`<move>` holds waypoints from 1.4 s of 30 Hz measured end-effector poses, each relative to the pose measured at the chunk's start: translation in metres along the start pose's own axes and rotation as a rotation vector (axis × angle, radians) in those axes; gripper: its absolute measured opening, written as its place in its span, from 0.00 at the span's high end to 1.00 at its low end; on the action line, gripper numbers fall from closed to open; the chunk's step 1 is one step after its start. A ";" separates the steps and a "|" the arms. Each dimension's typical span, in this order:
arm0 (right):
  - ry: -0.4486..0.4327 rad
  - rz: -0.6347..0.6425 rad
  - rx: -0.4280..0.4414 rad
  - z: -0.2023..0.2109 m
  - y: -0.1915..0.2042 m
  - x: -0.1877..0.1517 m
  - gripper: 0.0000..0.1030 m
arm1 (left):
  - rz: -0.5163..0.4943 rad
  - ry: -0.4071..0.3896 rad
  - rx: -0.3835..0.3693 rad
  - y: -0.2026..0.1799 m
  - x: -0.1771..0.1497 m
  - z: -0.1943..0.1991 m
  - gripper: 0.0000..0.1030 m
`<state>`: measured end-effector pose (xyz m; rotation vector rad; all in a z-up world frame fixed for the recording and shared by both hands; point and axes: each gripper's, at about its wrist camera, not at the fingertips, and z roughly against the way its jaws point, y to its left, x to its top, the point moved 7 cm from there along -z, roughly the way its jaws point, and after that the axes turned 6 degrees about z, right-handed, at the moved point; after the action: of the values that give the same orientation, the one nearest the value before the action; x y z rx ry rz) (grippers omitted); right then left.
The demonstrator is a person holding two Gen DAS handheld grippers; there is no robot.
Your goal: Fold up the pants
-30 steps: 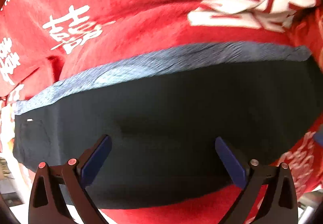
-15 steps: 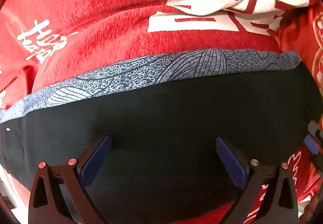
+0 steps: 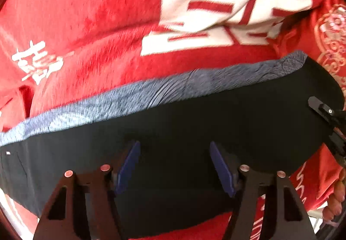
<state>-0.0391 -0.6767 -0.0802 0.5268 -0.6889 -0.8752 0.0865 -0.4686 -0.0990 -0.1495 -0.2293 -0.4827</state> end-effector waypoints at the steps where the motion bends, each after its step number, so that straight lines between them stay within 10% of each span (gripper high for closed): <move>1: -0.004 0.019 0.023 0.006 0.009 0.002 0.85 | -0.002 -0.006 -0.005 0.000 0.003 -0.001 0.33; 11: 0.006 0.246 0.039 0.015 0.089 -0.003 0.86 | -0.052 -0.008 -0.034 -0.024 0.001 -0.027 0.29; 20: 0.025 0.488 -0.024 0.011 0.166 -0.035 0.86 | 0.068 -0.030 -0.094 0.066 -0.006 0.021 0.22; 29: 0.124 0.743 -0.120 -0.064 0.249 -0.141 0.80 | 0.203 -0.018 0.019 0.229 -0.046 0.043 0.22; 37: 0.277 1.019 -0.434 -0.155 0.243 -0.261 0.70 | 0.278 0.038 0.082 0.311 -0.089 0.032 0.22; 42: 0.312 1.098 -0.391 -0.127 0.253 -0.297 0.37 | 0.269 0.048 0.061 0.310 -0.091 0.037 0.22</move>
<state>0.0477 -0.2758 -0.0927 -0.1070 -0.4000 0.1217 0.1494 -0.1496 -0.1139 -0.1074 -0.1735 -0.2119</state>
